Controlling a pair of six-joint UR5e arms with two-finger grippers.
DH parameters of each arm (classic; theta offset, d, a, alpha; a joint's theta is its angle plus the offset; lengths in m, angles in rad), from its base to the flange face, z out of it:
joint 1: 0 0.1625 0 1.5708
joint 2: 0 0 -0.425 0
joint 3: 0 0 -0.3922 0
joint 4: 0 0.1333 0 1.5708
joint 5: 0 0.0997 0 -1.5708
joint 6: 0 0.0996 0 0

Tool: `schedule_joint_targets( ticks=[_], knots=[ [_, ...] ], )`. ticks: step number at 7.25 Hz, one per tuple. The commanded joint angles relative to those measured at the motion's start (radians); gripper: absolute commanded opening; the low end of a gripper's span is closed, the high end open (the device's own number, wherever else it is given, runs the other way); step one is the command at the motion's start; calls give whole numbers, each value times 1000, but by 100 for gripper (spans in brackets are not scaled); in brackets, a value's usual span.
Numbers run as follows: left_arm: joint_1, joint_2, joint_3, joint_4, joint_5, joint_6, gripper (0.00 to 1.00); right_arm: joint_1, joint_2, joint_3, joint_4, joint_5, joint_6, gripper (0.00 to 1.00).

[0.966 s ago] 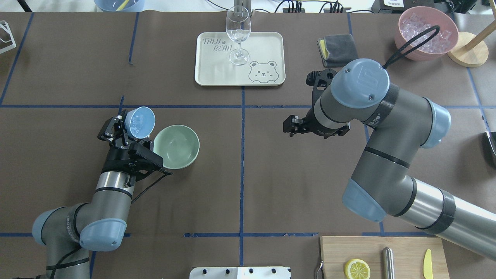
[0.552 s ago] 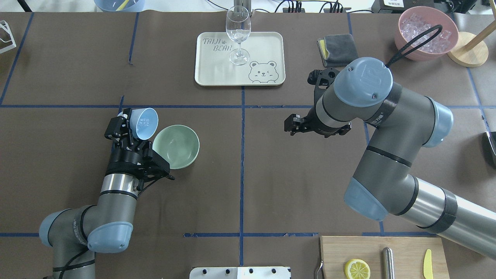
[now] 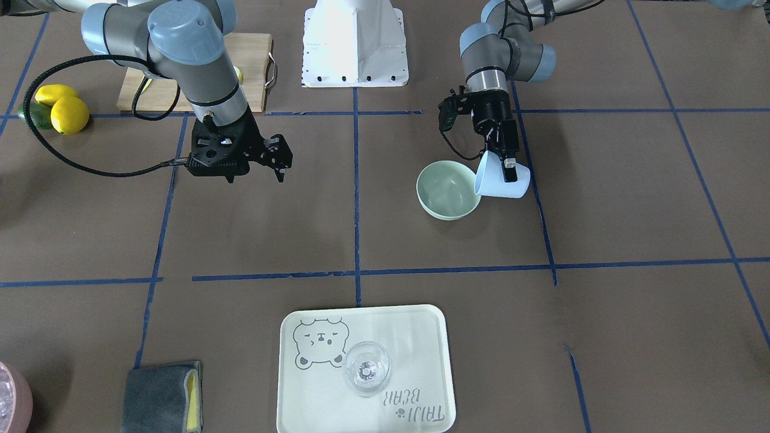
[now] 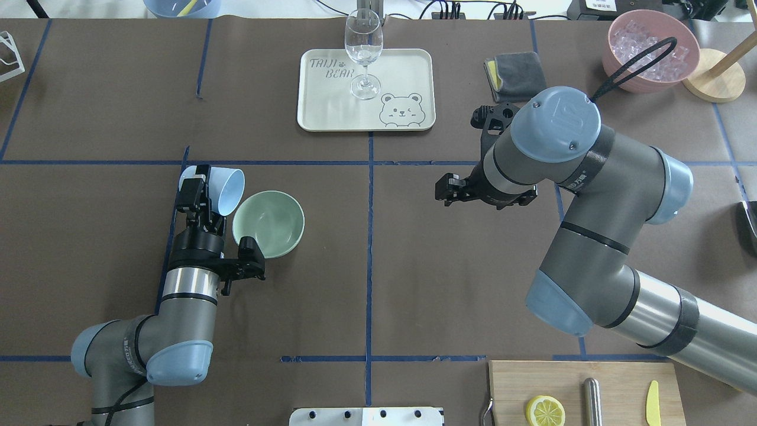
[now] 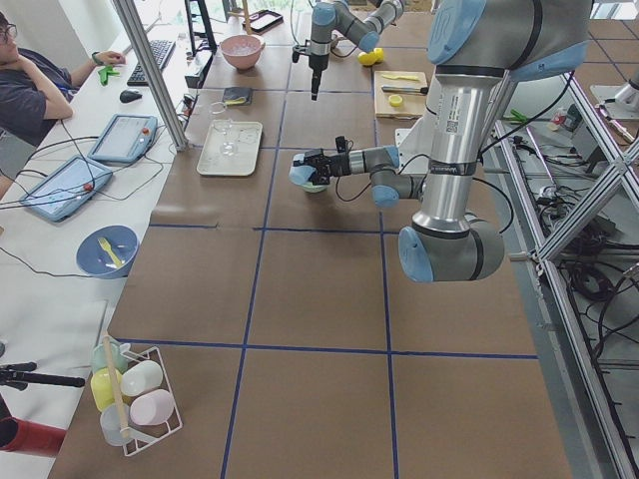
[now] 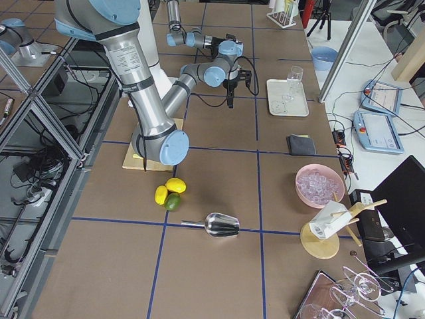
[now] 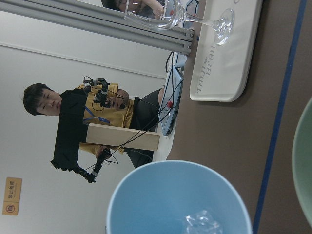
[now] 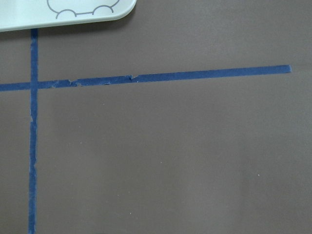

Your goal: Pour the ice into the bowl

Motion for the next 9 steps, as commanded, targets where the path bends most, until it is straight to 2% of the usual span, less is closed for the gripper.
schedule_joint_targets(
  ticks=[1, 6, 9],
  knots=[
    [2, -2, 4, 0, 26, 139, 0, 0, 1, 0, 2, 0, 4, 100],
    [4, 0, 12, 0, 111, 343, 0, 0, 1, 0, 0, 0, 9, 100],
    [4, -2, 12, -1, 134, 386, 0, 2, 0, 0, 0, 12, 10, 100]
  ],
)
